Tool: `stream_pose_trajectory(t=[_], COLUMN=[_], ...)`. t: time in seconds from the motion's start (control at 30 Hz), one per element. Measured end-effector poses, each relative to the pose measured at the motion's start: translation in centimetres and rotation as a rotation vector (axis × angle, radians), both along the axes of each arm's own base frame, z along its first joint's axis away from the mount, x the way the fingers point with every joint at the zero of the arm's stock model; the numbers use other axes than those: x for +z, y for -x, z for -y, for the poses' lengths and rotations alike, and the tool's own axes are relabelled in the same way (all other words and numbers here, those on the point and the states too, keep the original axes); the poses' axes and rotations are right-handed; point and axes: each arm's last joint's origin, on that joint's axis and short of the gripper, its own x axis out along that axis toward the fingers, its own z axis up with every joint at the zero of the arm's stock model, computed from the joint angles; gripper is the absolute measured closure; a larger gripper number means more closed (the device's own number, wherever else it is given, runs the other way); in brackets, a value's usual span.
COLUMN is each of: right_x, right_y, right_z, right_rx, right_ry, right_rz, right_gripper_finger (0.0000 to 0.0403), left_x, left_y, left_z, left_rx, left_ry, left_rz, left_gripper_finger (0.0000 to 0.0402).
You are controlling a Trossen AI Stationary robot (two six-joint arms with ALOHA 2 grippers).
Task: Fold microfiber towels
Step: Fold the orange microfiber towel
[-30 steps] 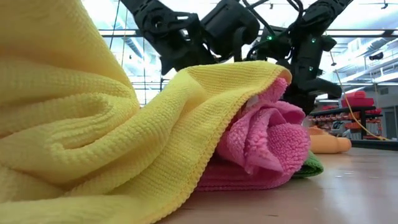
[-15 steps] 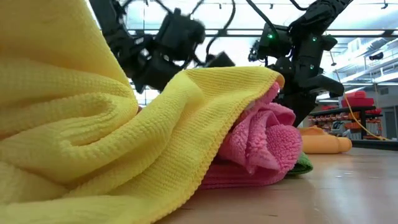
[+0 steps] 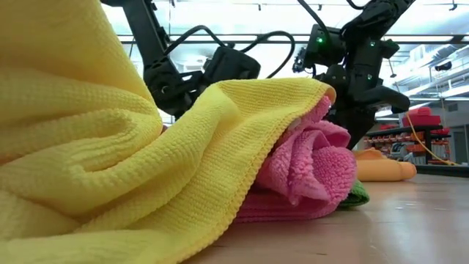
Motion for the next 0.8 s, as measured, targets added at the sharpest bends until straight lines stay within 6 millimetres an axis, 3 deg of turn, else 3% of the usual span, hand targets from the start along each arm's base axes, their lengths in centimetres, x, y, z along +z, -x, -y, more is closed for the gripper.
stream_pose_trajectory(t=[0.17, 0.37, 0.5, 0.8], right_x=[0.1, 1.5, 2.5, 3.1], right_y=[0.1, -0.6, -1.2, -1.3], right_z=[-0.3, -0.6, -0.5, 1.4], right_rx=[-0.008, -0.006, -0.008, -0.024], right_ry=[-0.014, -0.019, -0.014, 0.017], right_rz=[-0.03, -0.02, 0.01, 0.038], right_gripper_finger=[0.0393, 0.0393, 0.0393, 0.0393], left_x=[-0.2, -0.3, -0.3, -0.4], left_y=[0.0, 0.1, 0.1, 0.1], left_z=[-0.2, -0.2, -0.2, -0.2], left_rx=[0.012, 0.015, 0.015, 0.016], left_ry=[0.013, 0.013, 0.011, 0.008], left_rz=[-0.016, -0.028, -0.034, -0.04], left_gripper_finger=[0.0384, 0.0393, 0.0378, 0.0385])
